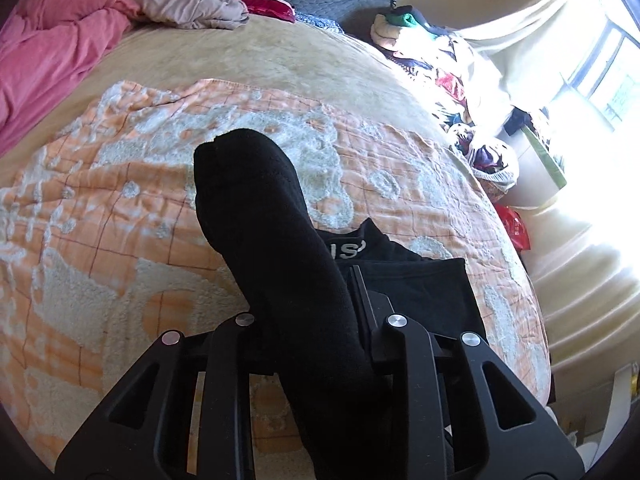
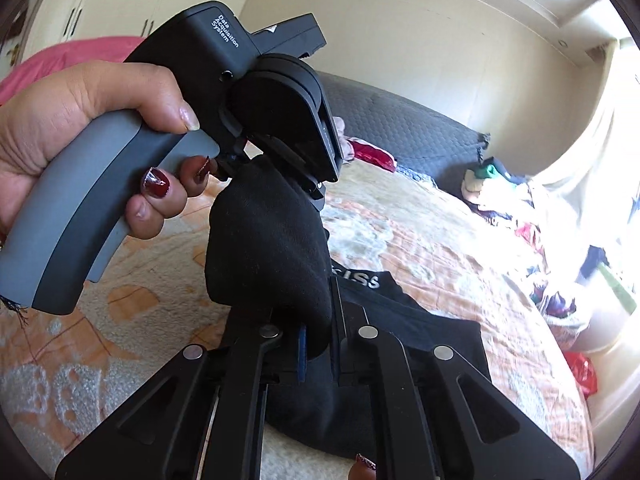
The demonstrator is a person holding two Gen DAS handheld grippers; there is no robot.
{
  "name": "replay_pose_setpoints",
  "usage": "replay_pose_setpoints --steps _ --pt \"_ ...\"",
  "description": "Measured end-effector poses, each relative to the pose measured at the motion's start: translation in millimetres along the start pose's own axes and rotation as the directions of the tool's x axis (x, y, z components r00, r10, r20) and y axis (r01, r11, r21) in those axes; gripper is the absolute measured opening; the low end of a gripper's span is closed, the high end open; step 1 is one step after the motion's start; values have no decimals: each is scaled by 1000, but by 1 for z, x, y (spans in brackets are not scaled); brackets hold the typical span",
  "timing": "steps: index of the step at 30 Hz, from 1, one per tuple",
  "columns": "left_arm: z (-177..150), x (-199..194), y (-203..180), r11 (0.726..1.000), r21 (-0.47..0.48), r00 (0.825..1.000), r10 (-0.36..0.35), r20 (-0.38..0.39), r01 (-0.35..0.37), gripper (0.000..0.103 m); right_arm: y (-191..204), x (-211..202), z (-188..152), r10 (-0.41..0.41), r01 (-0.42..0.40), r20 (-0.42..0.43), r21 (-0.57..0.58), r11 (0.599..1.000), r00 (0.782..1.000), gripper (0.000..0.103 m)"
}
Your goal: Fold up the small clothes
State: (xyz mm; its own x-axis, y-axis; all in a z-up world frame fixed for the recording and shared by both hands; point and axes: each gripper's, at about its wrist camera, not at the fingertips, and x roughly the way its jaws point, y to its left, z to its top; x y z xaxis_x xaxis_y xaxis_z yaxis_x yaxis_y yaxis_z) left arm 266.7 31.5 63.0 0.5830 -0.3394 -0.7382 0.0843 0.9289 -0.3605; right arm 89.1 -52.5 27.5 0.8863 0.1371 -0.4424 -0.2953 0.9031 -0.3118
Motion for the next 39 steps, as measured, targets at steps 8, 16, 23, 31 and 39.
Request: replay_pose_setpoints --steps 8,16,23,31,39 --pt "5 17 -53 996 79 999 34 -31 -32 19 -40 -11 -16 -12 14 -11 158 987 1000 7" --pt "-2 53 -108 990 133 993 51 -106 -36 19 -88 -14 -48 7 20 -72 370 929 997 7" --pt "-17 93 -144 987 157 983 71 -168 -44 19 -132 -13 -81 79 12 -126 594 804 989 7" --pt "-24 116 -150 994 108 980 31 -198 -9 39 -164 0 -118 232 -32 -125 818 574 965 7" --pt "-20 60 -120 992 122 997 -7 -73 16 41 -173 -3 -134 245 0 -132 880 475 961 17"
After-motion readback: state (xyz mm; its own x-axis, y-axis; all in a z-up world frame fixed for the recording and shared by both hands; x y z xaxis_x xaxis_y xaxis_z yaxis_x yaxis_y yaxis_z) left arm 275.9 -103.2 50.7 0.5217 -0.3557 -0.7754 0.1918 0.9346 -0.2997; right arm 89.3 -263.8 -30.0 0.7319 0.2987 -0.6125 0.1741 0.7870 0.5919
